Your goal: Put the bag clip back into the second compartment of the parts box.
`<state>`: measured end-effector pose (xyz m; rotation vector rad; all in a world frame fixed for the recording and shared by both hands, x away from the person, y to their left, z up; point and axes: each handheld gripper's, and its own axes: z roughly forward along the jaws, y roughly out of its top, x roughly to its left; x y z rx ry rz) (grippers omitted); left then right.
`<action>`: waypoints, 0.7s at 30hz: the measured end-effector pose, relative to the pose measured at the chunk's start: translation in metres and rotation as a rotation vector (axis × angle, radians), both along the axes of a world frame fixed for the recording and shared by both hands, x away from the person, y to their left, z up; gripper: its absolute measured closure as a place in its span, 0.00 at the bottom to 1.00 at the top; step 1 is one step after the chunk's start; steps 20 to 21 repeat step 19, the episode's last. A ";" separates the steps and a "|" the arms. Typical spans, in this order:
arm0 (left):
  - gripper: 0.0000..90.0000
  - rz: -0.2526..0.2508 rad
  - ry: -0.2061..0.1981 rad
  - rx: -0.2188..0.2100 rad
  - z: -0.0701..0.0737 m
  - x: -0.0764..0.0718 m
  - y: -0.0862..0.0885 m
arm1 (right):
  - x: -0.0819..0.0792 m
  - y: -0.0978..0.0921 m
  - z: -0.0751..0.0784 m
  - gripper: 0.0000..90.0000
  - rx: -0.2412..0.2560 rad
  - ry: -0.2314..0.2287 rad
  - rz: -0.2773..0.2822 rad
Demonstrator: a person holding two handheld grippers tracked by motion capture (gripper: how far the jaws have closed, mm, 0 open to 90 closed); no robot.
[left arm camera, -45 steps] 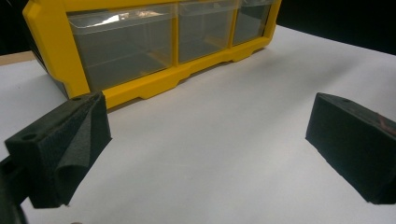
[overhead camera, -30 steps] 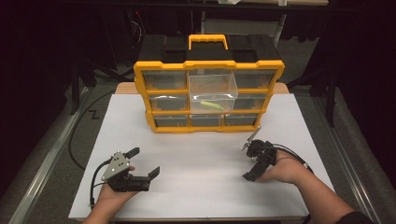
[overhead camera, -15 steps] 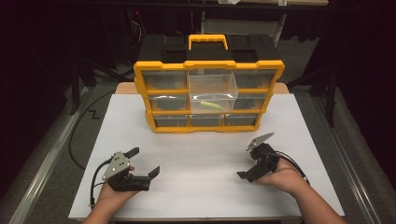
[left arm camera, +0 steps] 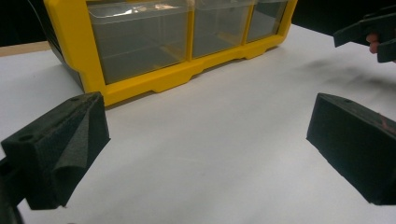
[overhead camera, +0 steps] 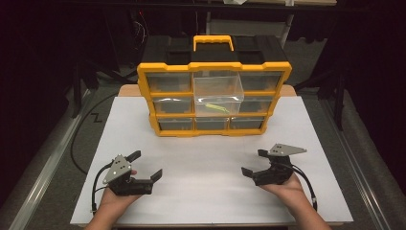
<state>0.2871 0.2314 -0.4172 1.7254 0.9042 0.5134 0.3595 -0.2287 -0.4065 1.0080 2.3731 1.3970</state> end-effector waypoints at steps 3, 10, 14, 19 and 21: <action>0.00 0.001 0.009 -0.001 -0.001 0.001 0.000 | -0.007 -0.010 -0.006 0.00 0.082 -0.038 -0.046; 0.00 0.007 0.014 0.017 -0.002 0.002 -0.002 | -0.014 -0.020 -0.009 0.00 0.121 -0.100 -0.092; 0.00 0.000 0.013 0.029 -0.002 0.001 -0.004 | -0.015 -0.017 -0.011 0.00 0.075 -0.107 -0.072; 0.00 -0.010 0.012 0.034 -0.002 0.000 -0.005 | -0.015 -0.016 -0.012 0.00 0.071 -0.100 -0.081; 0.00 -0.010 0.012 0.034 -0.002 0.000 -0.005 | -0.015 -0.016 -0.012 0.00 0.071 -0.100 -0.081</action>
